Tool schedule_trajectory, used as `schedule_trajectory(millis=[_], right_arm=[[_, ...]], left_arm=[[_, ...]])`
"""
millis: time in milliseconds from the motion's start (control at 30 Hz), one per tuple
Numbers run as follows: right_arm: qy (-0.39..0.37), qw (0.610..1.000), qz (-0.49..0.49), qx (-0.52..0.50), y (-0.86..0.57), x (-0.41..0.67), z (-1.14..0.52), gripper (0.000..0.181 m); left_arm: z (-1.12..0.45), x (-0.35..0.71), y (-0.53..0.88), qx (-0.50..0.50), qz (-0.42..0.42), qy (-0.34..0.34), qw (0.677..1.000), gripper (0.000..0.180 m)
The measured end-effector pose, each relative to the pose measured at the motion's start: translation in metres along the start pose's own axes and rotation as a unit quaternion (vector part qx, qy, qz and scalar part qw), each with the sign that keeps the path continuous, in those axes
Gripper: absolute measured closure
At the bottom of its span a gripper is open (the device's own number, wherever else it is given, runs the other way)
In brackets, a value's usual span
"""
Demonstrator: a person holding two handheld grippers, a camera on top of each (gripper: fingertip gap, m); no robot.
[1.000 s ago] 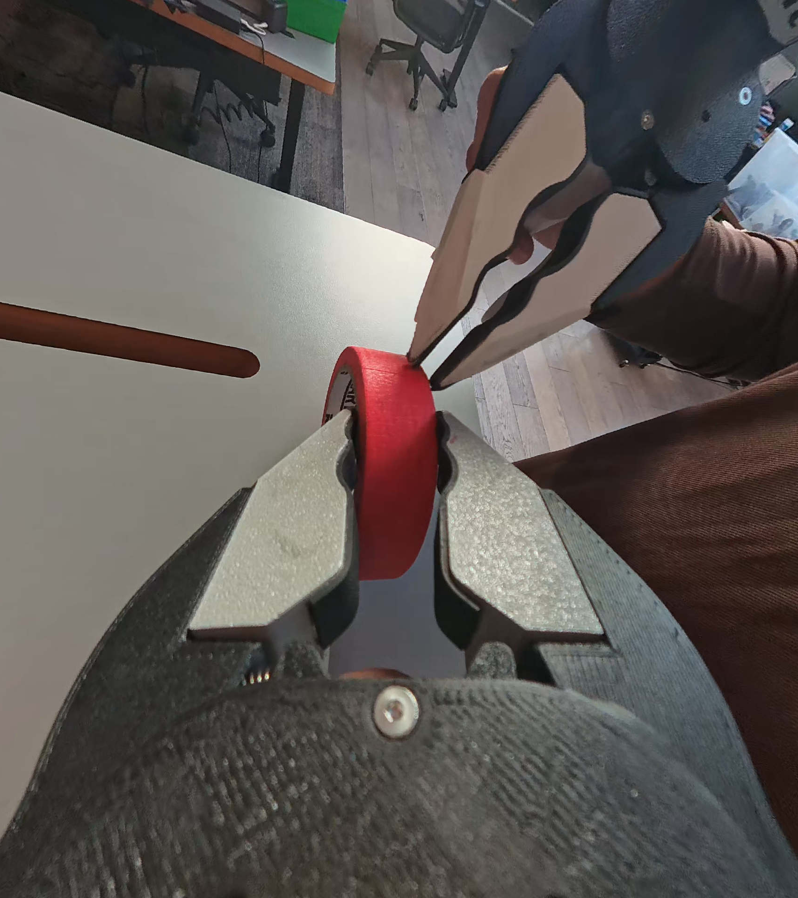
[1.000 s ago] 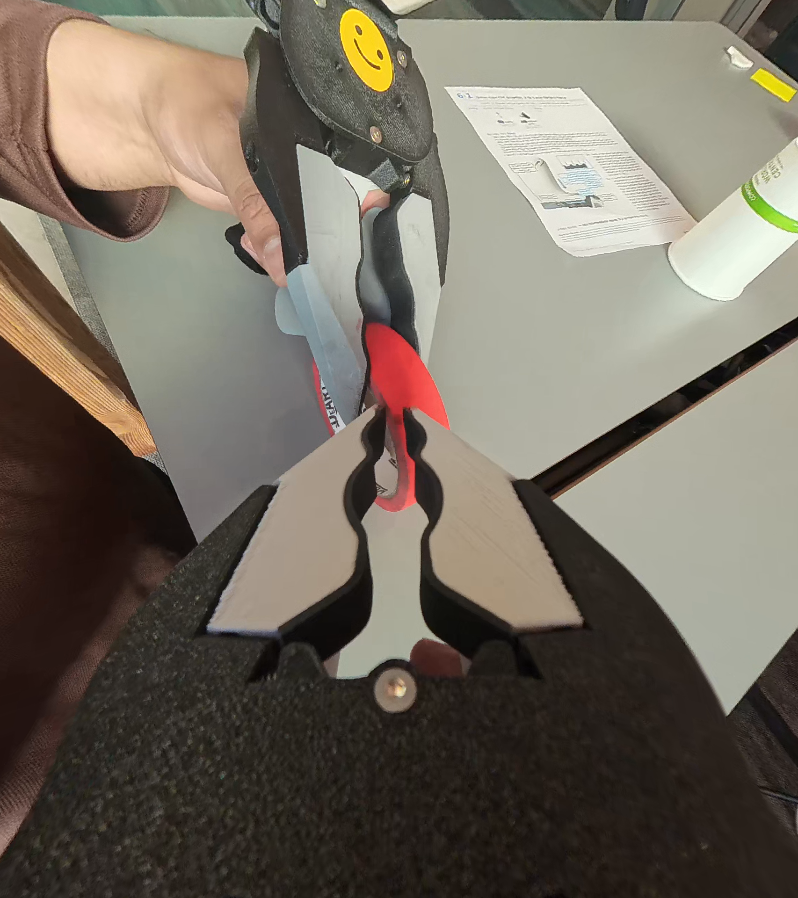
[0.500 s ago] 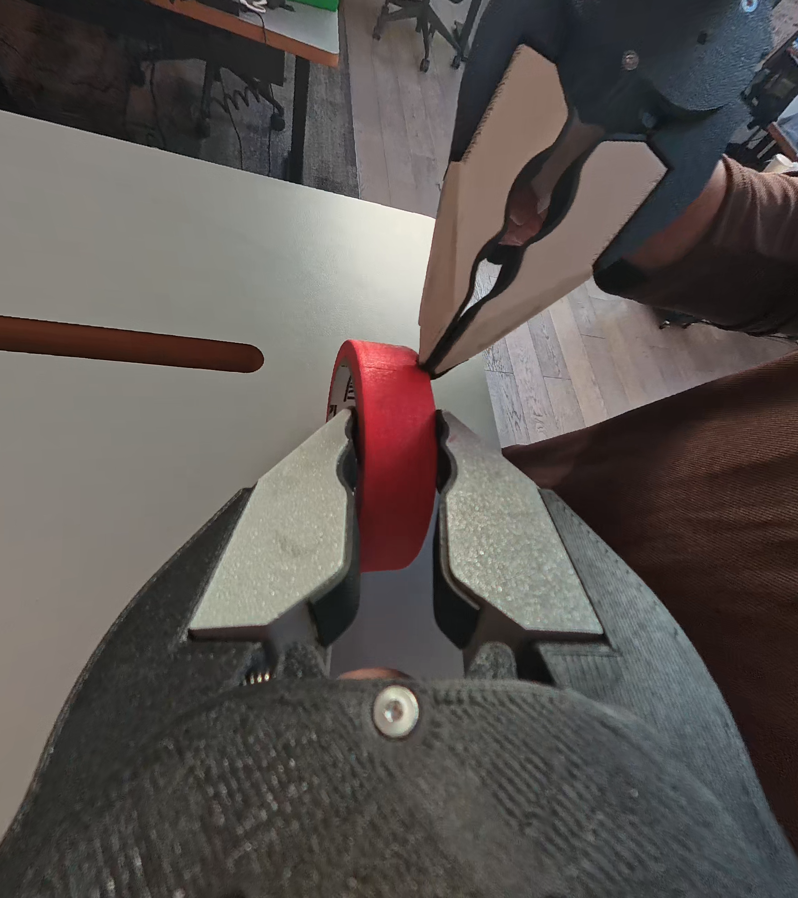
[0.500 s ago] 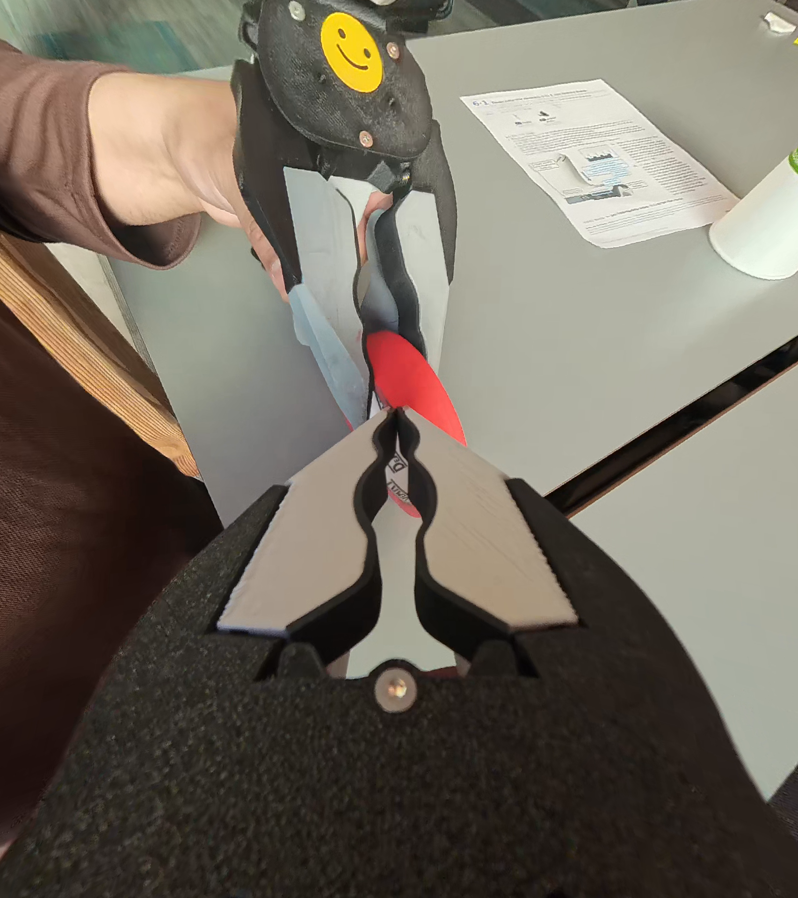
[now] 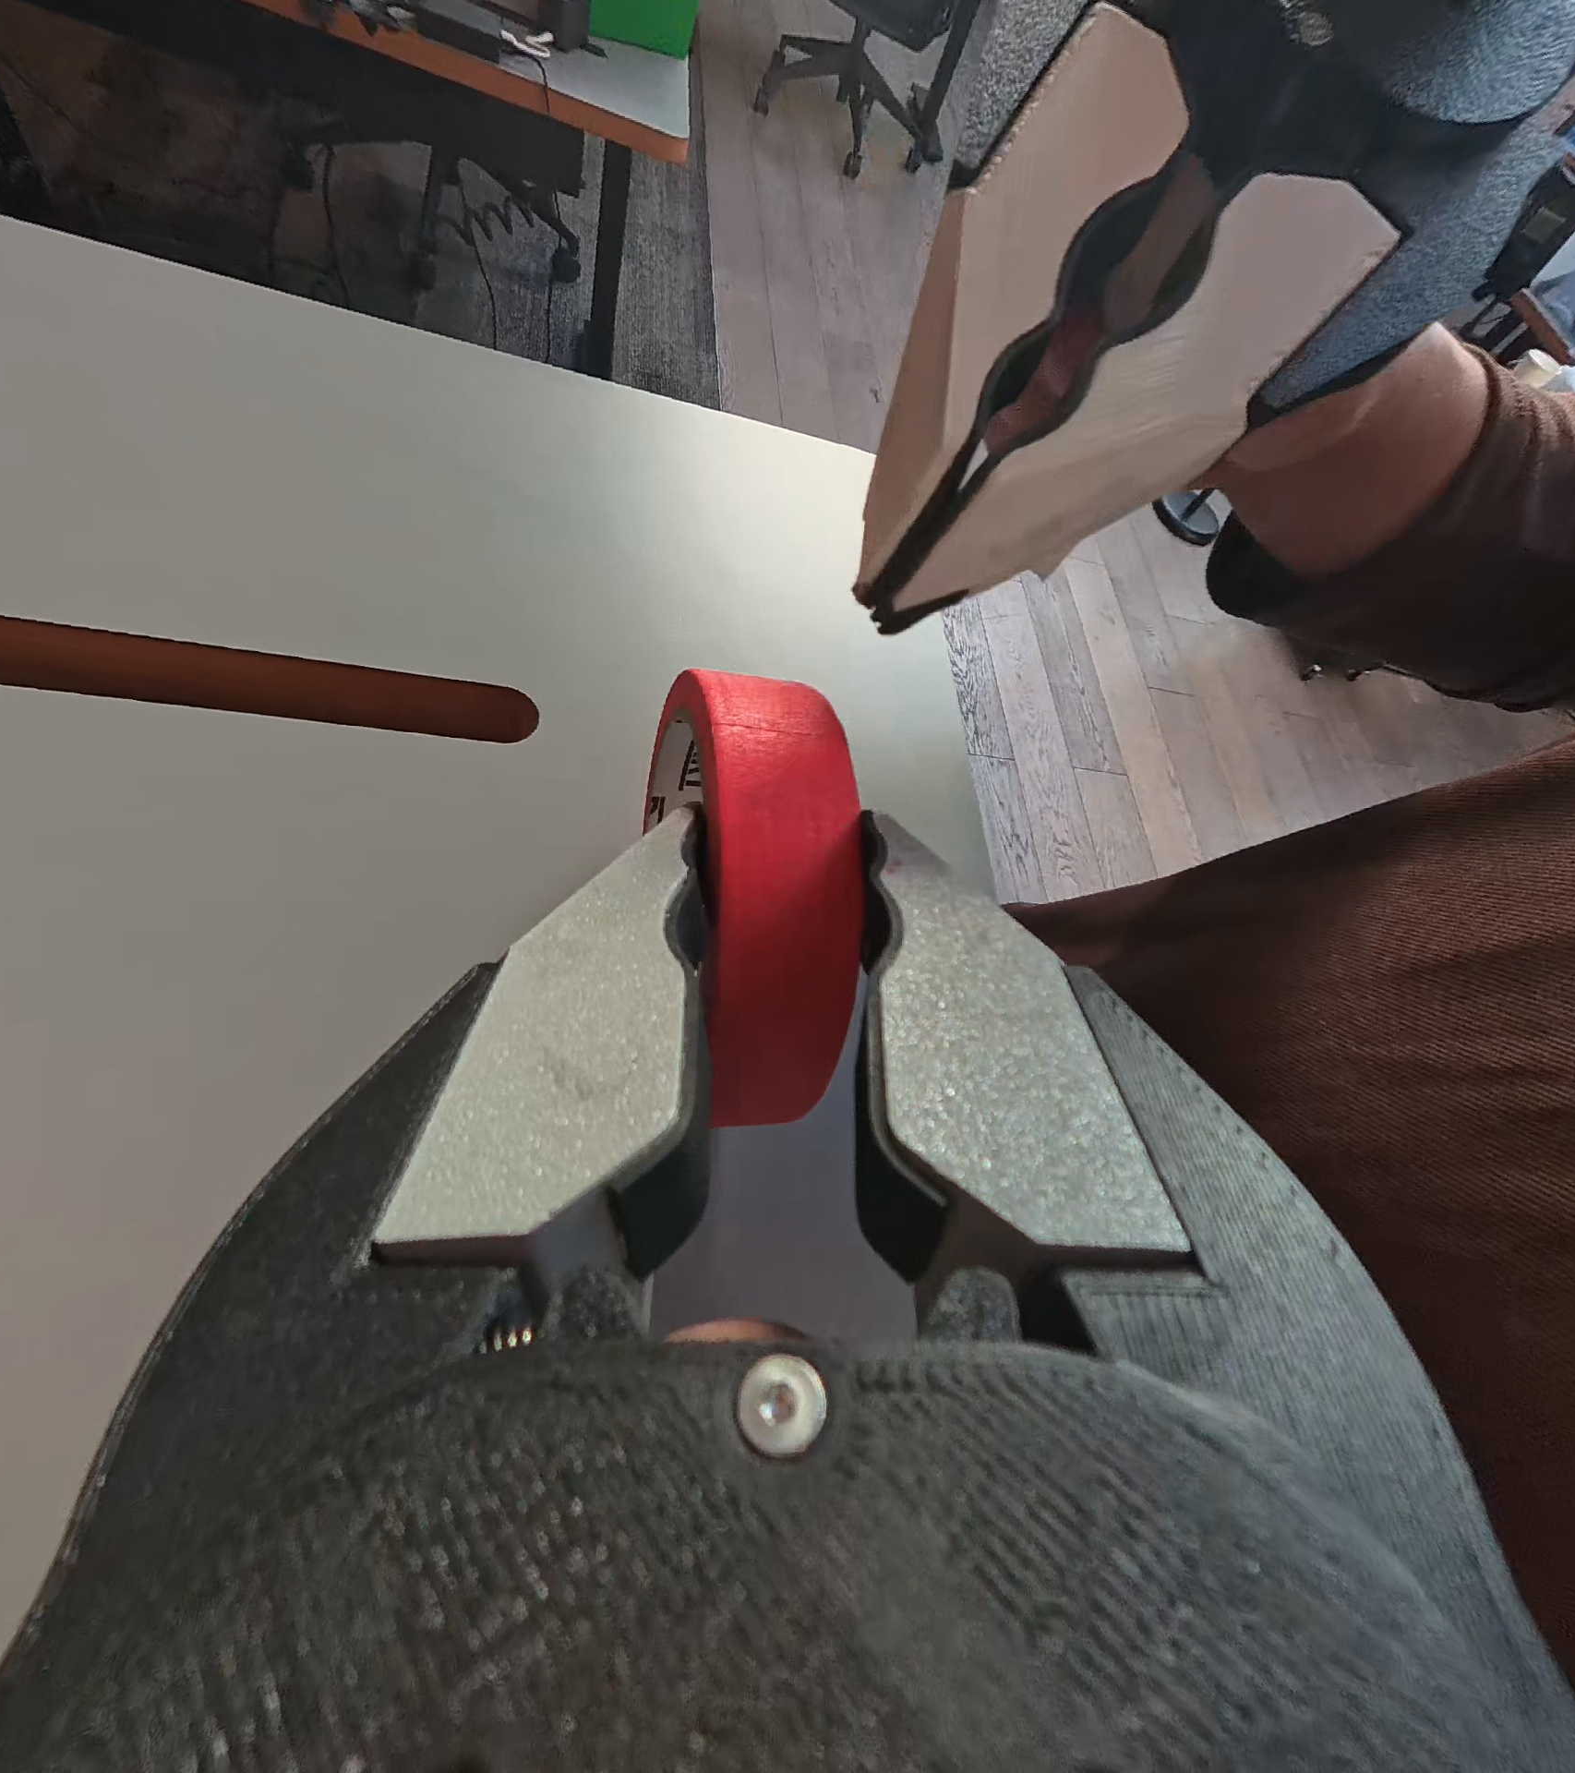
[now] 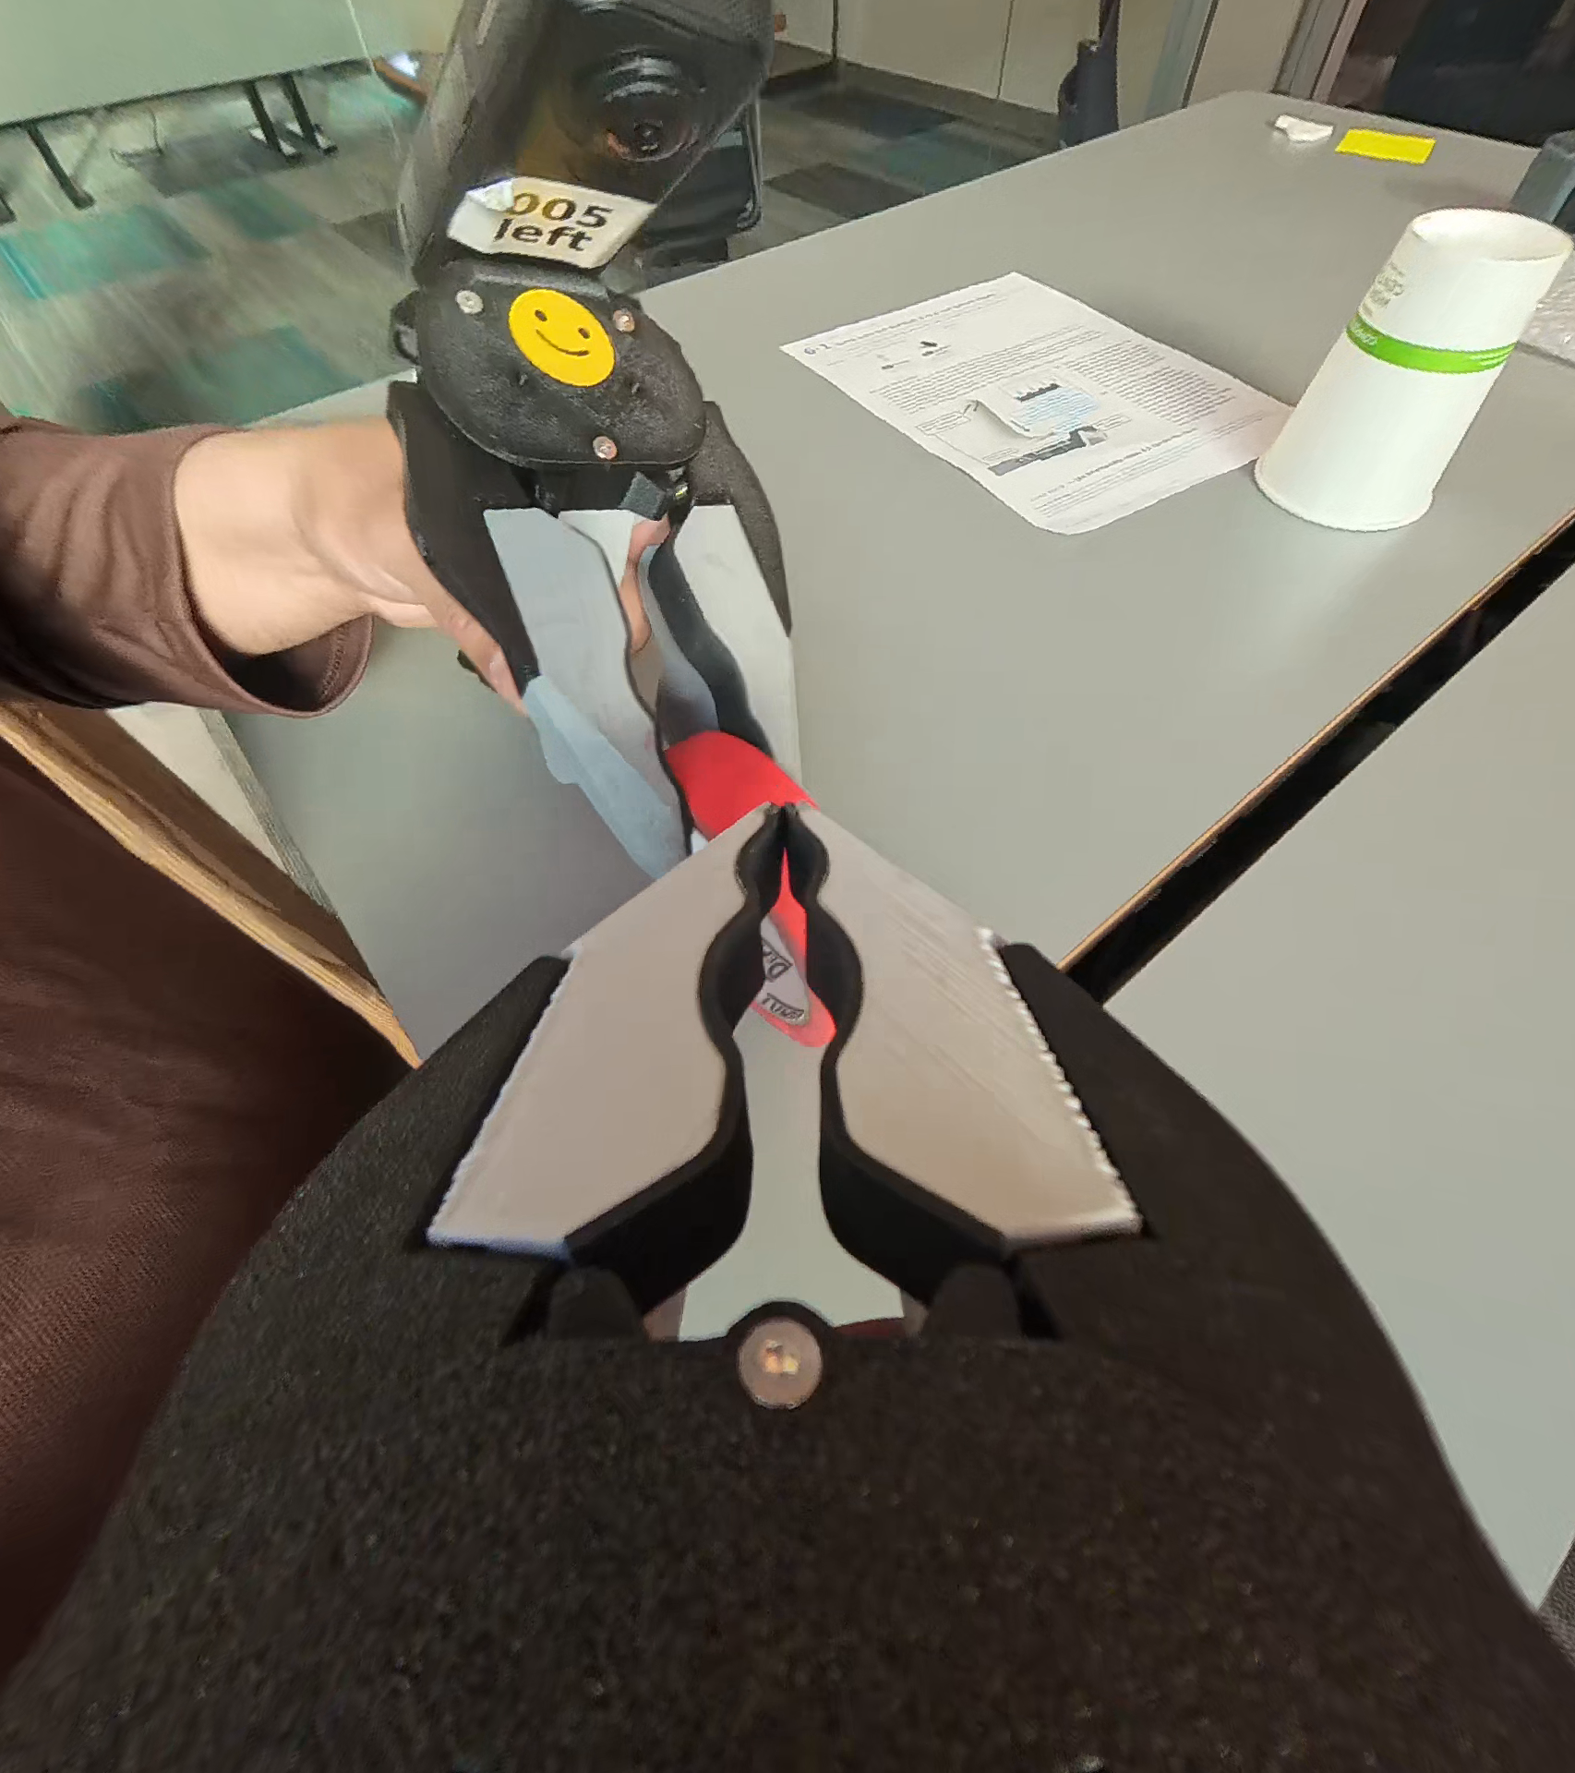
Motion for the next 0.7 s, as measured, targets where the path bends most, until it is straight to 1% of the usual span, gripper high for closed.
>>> schedule_trajectory(millis=[133, 233, 300, 600, 700], right_arm=[[0.041, 0.999, 0.019, 0.002, 0.007, -0.007, -0.004, 0.18], [0.046, 0.999, 0.023, 0.004, 0.008, -0.007, -0.005, 0.177], [0.052, 0.998, 0.024, 0.002, 0.006, -0.007, -0.007, 0.171], [0.069, 0.997, 0.028, 0.004, 0.004, -0.01, -0.016, 0.175], [0.073, 0.996, 0.041, 0.007, 0.008, -0.008, -0.015, 0.181]], left_arm=[[0.0, 0.0, 0.0, -0.003, -0.003, 0.002, 1.0, 0.152], [0.0, 0.0, 0.0, -0.006, -0.006, 0.005, 1.0, 0.152], [0.0, 0.001, 0.0, -0.007, -0.006, 0.005, 1.0, 0.152], [-0.002, 0.002, 0.001, -0.01, -0.021, 0.012, 1.0, 0.152], [-0.001, 0.002, 0.002, -0.009, -0.021, 0.011, 1.0, 0.152]])
Point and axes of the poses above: each gripper's, where its closed fingertips meet, z back along the fingers, x out of its top, y = z × x across the jaws, the point moved 7 cm from there along z, back along the fingers, and after that the axes turned 11 degrees about x, right-handed, at the moved point
